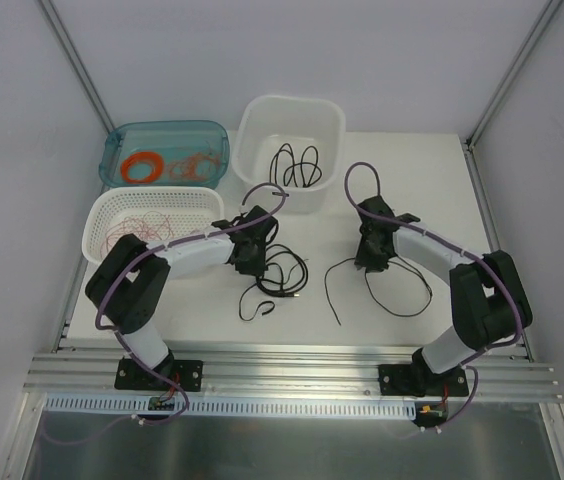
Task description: Untangle the cables
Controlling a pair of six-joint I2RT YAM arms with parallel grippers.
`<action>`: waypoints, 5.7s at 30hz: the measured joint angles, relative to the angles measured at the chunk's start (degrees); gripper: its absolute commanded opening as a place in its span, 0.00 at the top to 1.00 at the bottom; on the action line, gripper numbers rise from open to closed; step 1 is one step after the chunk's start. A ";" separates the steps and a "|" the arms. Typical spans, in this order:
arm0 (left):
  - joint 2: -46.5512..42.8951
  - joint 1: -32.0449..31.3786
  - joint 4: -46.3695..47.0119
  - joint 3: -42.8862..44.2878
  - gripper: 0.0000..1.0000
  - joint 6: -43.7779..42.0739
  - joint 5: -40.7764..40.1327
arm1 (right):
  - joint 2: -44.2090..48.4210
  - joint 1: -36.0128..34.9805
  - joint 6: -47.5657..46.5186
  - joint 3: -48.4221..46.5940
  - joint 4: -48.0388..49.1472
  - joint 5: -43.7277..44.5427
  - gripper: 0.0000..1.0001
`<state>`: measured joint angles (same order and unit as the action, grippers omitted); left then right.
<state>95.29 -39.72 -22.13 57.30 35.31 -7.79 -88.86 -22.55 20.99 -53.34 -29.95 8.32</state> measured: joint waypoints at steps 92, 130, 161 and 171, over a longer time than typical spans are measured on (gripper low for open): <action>-39.28 6.10 0.87 -10.43 0.01 -18.40 -10.88 | -11.50 -6.47 8.46 -8.09 -5.29 5.01 0.99; -39.87 6.10 1.53 -11.08 0.01 -19.56 -13.33 | 7.13 -9.35 -11.50 -38.07 -15.06 7.82 0.99; -39.52 6.10 1.77 -11.08 0.01 -19.91 -13.31 | -32.61 -8.66 -30.18 -68.46 16.59 -21.92 0.99; -38.88 6.10 1.79 -11.08 0.01 -19.96 -13.27 | -36.63 -7.32 -28.59 -68.15 15.85 -19.34 0.25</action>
<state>56.40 -33.63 -20.34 46.22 15.35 -21.06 -125.49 -29.87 -7.60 -121.49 -14.11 -11.03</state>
